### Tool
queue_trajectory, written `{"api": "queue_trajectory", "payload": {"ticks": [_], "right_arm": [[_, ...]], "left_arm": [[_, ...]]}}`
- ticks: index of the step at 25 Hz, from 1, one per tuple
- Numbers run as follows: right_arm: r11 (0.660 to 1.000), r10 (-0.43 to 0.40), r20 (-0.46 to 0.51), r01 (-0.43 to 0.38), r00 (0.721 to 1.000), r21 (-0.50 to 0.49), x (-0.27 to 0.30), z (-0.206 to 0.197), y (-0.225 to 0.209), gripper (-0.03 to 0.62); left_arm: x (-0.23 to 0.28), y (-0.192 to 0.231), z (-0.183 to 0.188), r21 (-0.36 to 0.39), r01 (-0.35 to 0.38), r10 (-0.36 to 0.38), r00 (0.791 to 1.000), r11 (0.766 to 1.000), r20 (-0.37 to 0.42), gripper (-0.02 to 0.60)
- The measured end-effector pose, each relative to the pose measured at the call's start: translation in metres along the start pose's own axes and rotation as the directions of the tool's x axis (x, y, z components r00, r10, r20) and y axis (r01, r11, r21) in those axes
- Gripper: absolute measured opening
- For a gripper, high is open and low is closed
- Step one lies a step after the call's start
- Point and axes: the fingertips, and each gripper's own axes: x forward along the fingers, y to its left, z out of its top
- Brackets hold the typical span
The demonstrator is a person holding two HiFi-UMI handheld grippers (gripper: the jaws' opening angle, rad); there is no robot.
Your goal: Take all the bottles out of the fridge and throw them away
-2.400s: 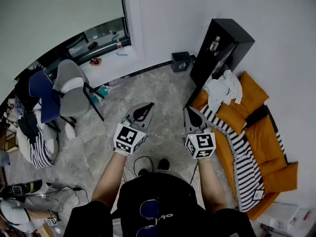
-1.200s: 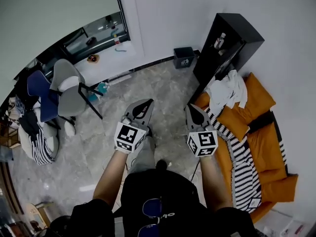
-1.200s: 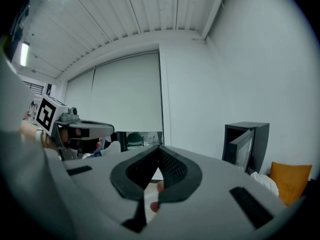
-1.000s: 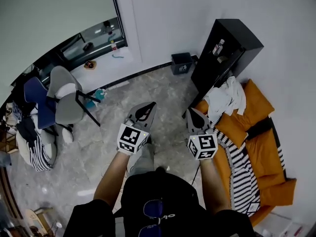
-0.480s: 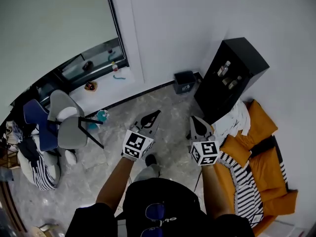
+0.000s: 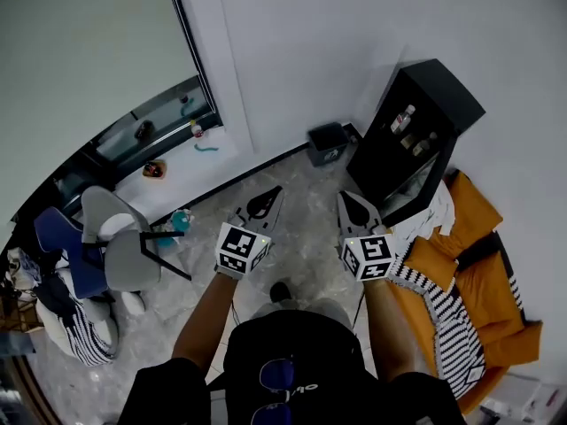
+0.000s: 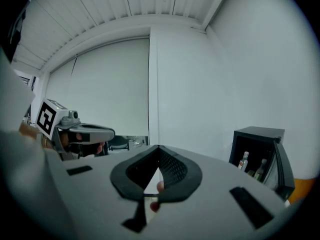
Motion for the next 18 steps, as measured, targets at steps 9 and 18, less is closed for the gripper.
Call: {"api": "queue_trajectory", "payload": {"ticks": [9,18], "right_arm": [[1.0,-0.015,-0.021,0.015,1.0,-0.003,0.057,0.001,-0.011,0.002],[0.998,-0.062,-0.028,0.062,0.998,0.029,0.134,-0.004,-0.08,0.002]], "left_arm": [[0.04,0.041,-0.012,-0.017,0.033,-0.033,0.999,0.999,-0.001,0.002],[0.138,0.088,-0.022,-0.011,0.082,-0.082,0.996,0.997,-0.029,0.002]]}}
